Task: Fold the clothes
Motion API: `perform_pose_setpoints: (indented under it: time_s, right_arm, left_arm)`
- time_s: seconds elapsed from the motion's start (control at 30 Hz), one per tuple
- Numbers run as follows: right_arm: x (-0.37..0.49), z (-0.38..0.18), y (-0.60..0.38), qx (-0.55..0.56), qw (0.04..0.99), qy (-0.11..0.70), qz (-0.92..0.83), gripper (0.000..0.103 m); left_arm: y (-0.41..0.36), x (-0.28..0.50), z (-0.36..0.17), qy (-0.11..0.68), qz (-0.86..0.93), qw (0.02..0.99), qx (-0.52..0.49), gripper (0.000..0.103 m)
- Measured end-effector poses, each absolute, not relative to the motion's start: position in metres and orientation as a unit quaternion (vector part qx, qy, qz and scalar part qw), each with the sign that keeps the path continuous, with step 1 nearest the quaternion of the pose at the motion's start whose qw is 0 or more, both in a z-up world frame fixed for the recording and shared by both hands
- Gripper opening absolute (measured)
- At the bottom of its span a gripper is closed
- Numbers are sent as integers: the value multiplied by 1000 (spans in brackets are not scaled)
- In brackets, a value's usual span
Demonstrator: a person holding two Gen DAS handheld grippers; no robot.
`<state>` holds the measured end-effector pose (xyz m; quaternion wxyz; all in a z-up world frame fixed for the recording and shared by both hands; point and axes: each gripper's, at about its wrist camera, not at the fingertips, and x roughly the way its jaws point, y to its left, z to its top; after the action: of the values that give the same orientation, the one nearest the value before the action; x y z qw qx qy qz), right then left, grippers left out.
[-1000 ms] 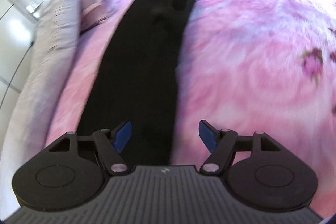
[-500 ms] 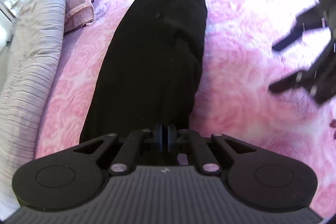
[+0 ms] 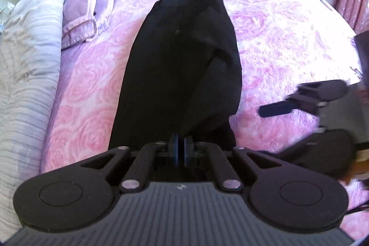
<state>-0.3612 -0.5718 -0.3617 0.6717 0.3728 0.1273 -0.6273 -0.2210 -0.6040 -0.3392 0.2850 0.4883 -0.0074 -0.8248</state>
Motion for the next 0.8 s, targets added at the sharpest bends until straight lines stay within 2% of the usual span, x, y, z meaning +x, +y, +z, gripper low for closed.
perform_pose_setpoints:
  time_s: [0.23, 0.37, 0.53, 0.6, 0.8]
  right_arm:
    - [-361, -379, -619, 340, 640, 125, -677, 81]
    - [-378, -363, -606, 248, 606, 200, -729, 82]
    - [-375, -345, -555, 86, 608, 320, -722, 82]
    - [-374, -347, -541, 54, 597, 358, -716, 82]
    - [-356, -369, -548, 51, 636, 373, -674, 82]
  left_arm:
    - [-609, -211, -336, -10, -836, 282, 471, 3]
    - [-602, -209, -344, -11, -840, 271, 470, 3]
    - [-571, -220, -368, -63, -837, 222, 497, 4]
    - [-562, -222, -380, -72, -834, 208, 505, 5]
    - [-554, -224, -403, -69, -829, 216, 511, 4]
